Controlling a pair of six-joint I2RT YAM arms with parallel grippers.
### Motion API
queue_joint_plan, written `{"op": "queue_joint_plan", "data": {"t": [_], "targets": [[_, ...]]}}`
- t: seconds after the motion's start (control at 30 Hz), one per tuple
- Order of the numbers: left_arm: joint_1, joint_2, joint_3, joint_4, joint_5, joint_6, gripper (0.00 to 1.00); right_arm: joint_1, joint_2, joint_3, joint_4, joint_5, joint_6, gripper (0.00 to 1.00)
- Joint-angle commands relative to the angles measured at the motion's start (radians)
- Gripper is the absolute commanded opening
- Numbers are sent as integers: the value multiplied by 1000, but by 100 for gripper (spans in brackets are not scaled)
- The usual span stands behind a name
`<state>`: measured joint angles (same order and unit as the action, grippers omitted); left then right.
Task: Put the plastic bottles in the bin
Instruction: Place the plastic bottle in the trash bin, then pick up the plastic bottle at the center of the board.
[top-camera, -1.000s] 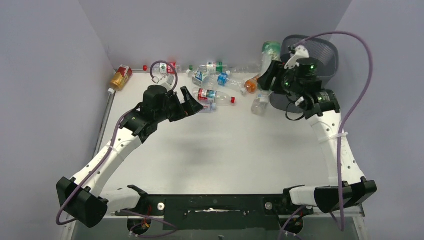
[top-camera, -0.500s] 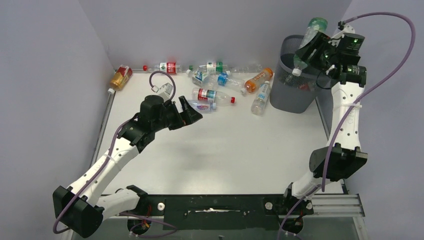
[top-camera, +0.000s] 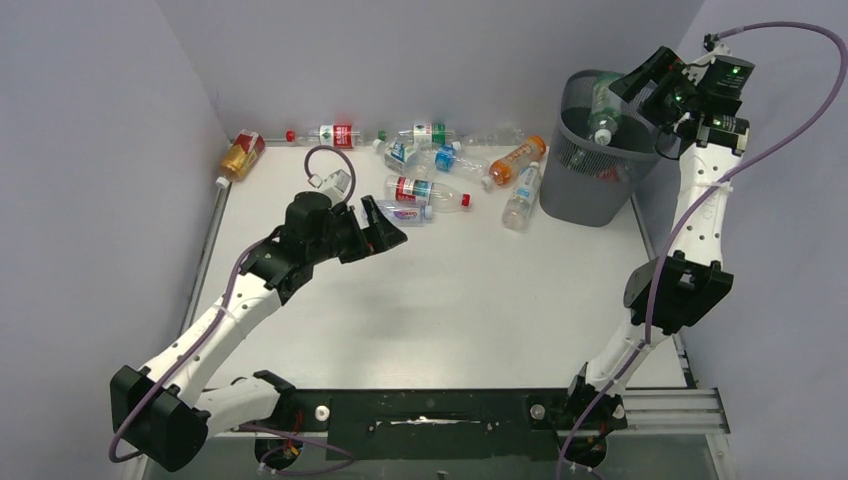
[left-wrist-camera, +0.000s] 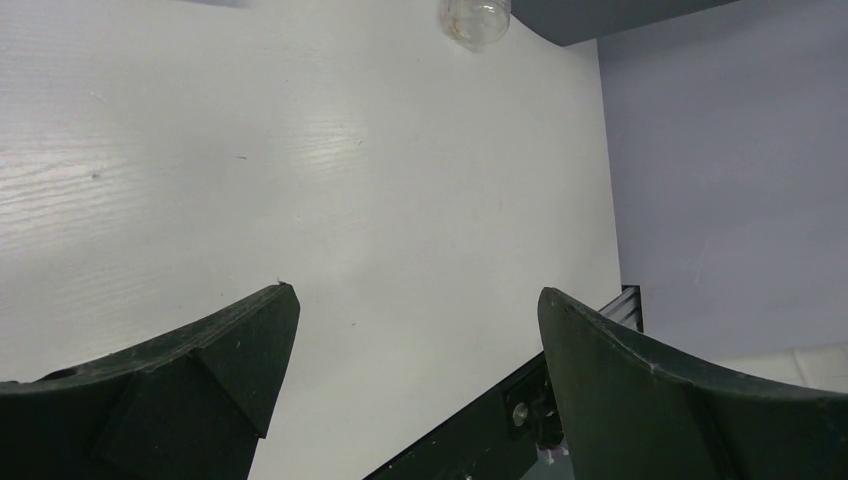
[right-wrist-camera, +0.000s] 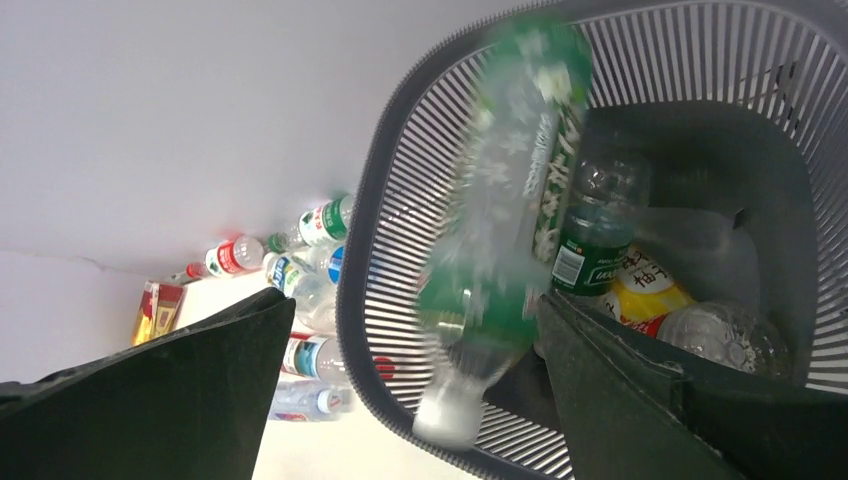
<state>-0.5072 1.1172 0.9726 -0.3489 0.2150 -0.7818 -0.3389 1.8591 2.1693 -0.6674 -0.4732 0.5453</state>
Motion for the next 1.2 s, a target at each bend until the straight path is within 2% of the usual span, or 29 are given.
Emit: {"op": "queue_joint_plan", "data": {"t": [0.0,0.13,0.3,0.47,0.57,0.7,0.87,1.17], "targets": [[6,19,23,57,7,11,92,3,-26,41,23,-45,-2,99],[3,67,33,115,19,-2,92,6,-75,21,-23,-32,-30,100],[-45,208,123,167,17,12,92,5,-198,-55,-89,8,-74,100],[-152,382,273,191,-50,65,92,32,-408,-273,-68,22,-76,99],[-191,510,366,213,-68,89,92,66,-486,-343,-110,61,-110,99],[-227,665,515,220,-82,136,92,73,-571,-416,-166,92,-139,99],[-240,881,739,132,-77,202,92,81,-702,-556,-145,113,-59,99],[-285,1080,975,101,-179,310,92,90,-835,-645,-188,159,-34,99]]}}
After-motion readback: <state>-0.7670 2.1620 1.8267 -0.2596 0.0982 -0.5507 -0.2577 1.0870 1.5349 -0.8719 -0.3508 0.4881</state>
